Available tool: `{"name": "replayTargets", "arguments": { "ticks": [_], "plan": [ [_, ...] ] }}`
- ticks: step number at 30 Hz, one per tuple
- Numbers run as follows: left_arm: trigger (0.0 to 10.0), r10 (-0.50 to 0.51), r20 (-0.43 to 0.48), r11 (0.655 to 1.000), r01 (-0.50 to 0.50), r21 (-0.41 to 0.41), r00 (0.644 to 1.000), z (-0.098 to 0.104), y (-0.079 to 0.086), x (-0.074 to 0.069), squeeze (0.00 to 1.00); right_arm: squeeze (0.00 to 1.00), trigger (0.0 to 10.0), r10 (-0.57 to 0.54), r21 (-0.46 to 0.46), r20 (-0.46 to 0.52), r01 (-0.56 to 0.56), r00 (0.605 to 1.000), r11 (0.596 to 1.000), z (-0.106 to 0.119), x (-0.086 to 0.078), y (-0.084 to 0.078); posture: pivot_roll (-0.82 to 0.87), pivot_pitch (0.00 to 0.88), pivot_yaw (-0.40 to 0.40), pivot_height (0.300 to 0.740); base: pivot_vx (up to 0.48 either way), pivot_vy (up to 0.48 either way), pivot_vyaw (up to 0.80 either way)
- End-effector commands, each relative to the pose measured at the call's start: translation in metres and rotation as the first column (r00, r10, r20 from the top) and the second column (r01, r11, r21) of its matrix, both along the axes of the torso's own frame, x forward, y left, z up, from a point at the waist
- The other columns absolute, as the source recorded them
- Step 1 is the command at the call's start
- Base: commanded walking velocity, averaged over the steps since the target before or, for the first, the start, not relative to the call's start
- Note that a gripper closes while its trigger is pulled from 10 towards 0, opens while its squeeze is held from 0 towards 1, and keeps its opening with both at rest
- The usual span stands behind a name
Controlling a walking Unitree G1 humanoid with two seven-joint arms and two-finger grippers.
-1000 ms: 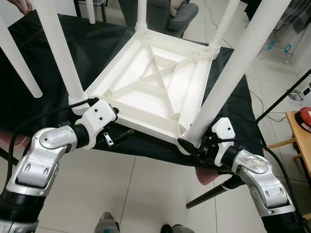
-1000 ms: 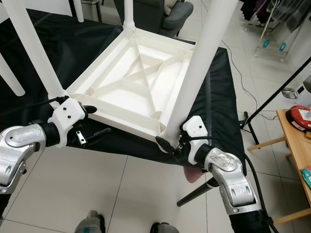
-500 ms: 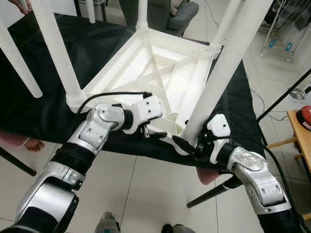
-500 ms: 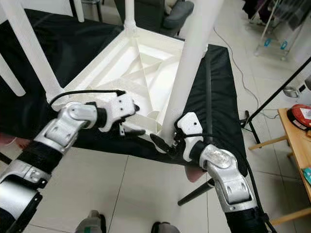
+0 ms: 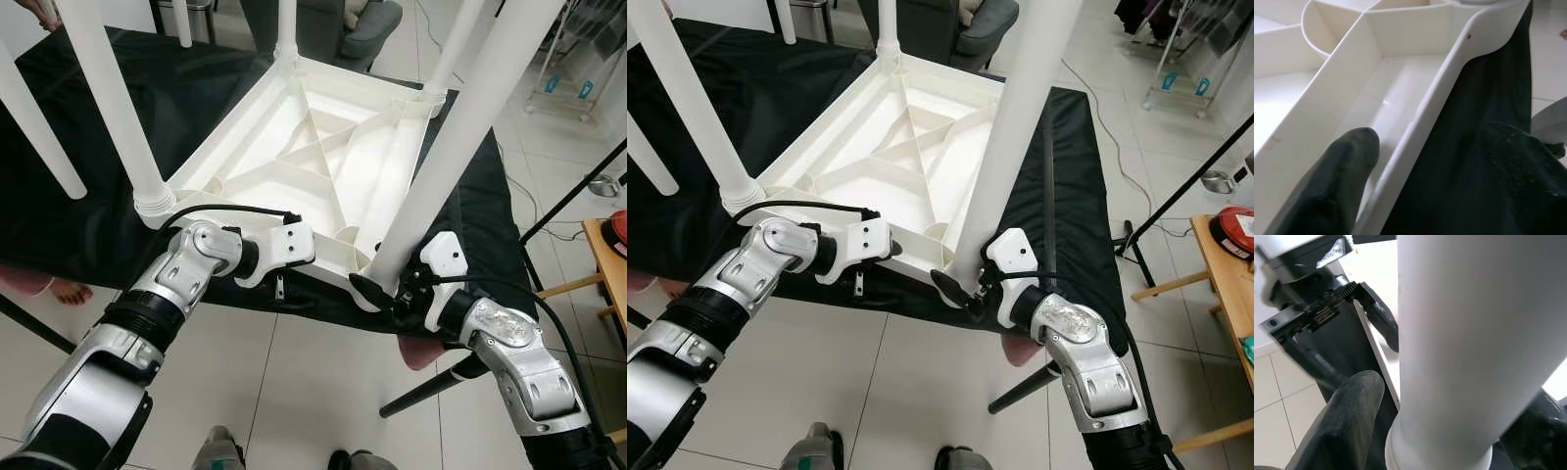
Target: Building children table
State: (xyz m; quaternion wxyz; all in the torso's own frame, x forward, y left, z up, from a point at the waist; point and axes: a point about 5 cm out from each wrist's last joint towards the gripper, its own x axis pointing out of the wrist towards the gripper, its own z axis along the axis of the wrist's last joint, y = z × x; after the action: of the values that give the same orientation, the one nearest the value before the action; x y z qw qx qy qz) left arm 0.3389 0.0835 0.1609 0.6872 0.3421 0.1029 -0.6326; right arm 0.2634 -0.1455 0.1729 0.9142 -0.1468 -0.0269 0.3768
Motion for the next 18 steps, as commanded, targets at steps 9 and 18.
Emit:
{"name": "replayTargets", "arguments": {
  "ticks": [9,18],
  "plan": [
    [0.0,-0.075,-0.113,0.997,0.076,0.005,0.991,-0.0068,-0.0037,-0.0040,0.00,0.00,10.0,0.008,0.002,0.001,-0.008,1.000,1.000,0.0033,0.0002,0.0008,0.15,0.147,-0.031,0.740,0.000,0.000,0.00],
    [0.0,-0.138,-0.131,0.990,0.136,-0.025,0.982,-0.0035,-0.0037,-0.0065,0.00,0.00,10.0,0.005,0.005,-0.001,-0.005,1.000,1.000,0.0026,-0.0017,0.0015,0.14,0.145,-0.030,0.740,0.000,0.000,0.00]
  ]
}}
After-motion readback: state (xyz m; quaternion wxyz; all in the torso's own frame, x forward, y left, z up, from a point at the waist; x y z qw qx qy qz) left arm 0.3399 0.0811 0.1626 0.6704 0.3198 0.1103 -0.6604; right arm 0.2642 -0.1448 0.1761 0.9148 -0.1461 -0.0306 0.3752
